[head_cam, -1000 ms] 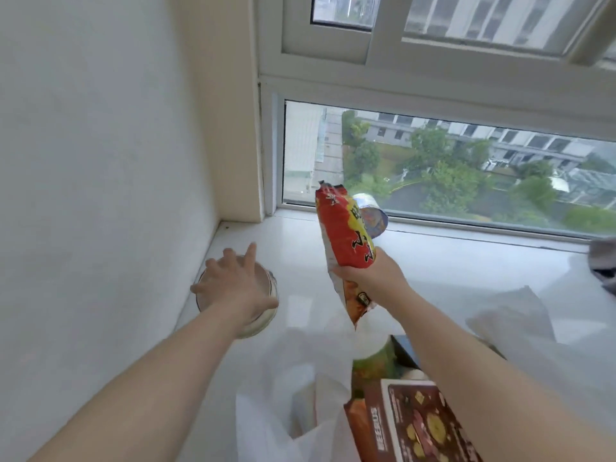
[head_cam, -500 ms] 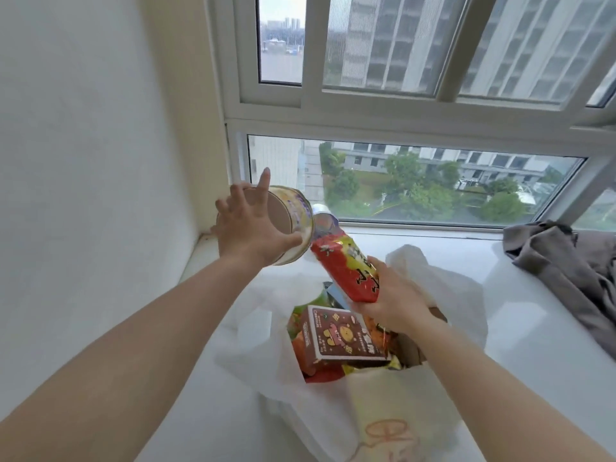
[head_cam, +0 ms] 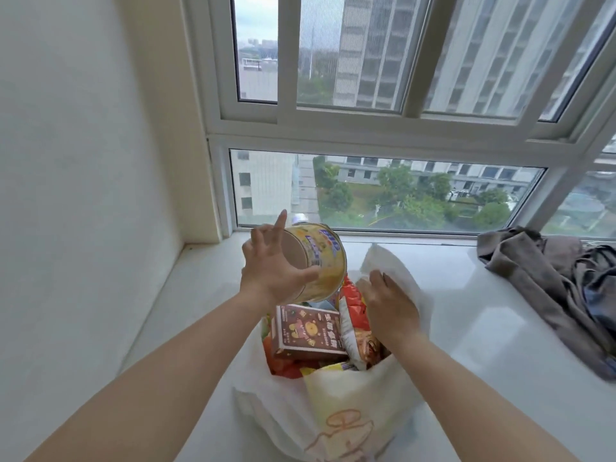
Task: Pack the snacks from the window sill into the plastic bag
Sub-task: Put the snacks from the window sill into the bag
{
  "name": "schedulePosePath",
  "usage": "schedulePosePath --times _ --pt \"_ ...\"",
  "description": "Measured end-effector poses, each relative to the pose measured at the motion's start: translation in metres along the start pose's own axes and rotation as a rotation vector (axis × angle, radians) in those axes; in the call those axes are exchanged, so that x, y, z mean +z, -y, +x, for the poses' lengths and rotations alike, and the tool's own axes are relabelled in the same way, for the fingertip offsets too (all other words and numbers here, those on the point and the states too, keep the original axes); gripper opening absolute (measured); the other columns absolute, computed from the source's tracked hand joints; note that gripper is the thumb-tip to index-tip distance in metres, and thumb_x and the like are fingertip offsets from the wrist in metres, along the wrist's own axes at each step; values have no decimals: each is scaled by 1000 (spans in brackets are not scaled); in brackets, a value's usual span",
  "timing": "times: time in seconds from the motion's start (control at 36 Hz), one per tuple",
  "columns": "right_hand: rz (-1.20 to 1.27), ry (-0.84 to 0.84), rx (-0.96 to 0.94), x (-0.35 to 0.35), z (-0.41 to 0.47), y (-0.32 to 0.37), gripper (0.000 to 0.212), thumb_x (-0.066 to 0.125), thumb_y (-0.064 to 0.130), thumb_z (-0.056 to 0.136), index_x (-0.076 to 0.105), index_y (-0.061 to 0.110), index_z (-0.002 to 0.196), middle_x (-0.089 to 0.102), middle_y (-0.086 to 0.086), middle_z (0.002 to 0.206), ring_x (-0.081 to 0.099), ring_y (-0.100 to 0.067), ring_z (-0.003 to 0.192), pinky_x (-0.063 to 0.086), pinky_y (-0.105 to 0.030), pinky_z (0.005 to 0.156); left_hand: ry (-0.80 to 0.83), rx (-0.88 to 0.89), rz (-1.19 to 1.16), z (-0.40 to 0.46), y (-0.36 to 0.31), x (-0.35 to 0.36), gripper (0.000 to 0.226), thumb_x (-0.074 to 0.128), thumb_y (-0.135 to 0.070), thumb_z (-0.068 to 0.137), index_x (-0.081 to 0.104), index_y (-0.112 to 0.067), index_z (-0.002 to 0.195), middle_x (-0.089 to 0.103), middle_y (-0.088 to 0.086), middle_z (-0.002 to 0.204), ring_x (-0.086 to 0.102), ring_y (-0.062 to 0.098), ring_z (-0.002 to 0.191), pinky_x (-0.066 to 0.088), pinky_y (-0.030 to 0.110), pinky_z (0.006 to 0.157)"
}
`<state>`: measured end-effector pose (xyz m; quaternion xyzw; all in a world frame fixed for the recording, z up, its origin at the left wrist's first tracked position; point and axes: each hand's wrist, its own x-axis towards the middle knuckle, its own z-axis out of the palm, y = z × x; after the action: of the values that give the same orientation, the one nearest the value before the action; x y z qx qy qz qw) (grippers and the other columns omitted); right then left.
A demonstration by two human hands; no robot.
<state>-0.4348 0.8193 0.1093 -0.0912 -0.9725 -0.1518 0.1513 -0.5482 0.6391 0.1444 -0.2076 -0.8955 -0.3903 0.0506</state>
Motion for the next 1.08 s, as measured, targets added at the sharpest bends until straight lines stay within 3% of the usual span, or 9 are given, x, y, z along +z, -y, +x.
schedulePosePath --times 0.14,0.25,0.36,0.42,0.53,0.61,0.78,0.94,1.08 --pt "-14 -203 42 -7 2 -29 61 80 4 35 72 13 95 64 -13 89 48 -30 85 54 -35 61 39 28 -37 -5 -2 21 110 75 -58 58 5 -49 143 16 -10 129 18 23 127 37 39 96" --pt "-34 -265 137 -12 8 -42 74 78 -2 42 66 12 115 50 -16 114 38 -29 91 49 -38 70 123 49 -10 -14 5 38 108 75 -58 57 9 -46 142 16 -14 122 19 21 124 36 35 92" --pt "-96 48 368 -8 16 -58 75 49 14 85 12 18 150 19 -17 150 11 -34 134 8 -49 110 227 109 37 -23 8 48 104 70 -61 54 9 -52 137 15 -16 125 15 20 126 39 41 99" --pt "-98 273 517 -4 19 -66 73 42 25 90 1 18 150 23 -17 149 16 -36 138 6 -52 112 311 161 81 -24 3 49 103 68 -64 52 7 -57 134 15 -17 128 14 19 127 38 44 102" --pt "425 547 740 -1 18 -72 61 36 55 90 40 13 135 52 -11 130 46 -33 120 33 -46 102 496 289 211 -26 -11 53 104 67 -63 53 2 -60 134 15 -18 132 14 17 125 37 46 102" --pt "645 636 687 5 16 -61 93 43 78 73 34 15 141 42 -7 143 43 -30 127 39 -43 99 580 316 275 -26 -17 58 109 66 -62 54 -9 -62 133 16 -15 136 16 19 125 34 44 104" --pt "601 730 595 8 13 -55 58 55 35 80 41 12 132 52 -9 124 52 -24 105 47 -30 83 528 190 288 -16 -17 62 112 65 -61 59 -14 -55 138 15 -12 141 17 22 129 39 42 98" --pt "557 526 597 -15 27 -78 19 53 26 76 57 13 88 57 -5 87 54 -23 79 35 -24 52 523 139 365 -8 -27 74 111 59 -65 57 -11 -50 141 16 -8 143 18 25 130 41 47 95" --pt "363 469 469 -30 36 -76 25 53 27 79 62 13 97 62 -5 94 54 -22 76 38 -24 56 655 298 481 -19 -45 96 113 58 -69 58 -15 -47 142 15 -6 150 16 29 134 37 49 97"
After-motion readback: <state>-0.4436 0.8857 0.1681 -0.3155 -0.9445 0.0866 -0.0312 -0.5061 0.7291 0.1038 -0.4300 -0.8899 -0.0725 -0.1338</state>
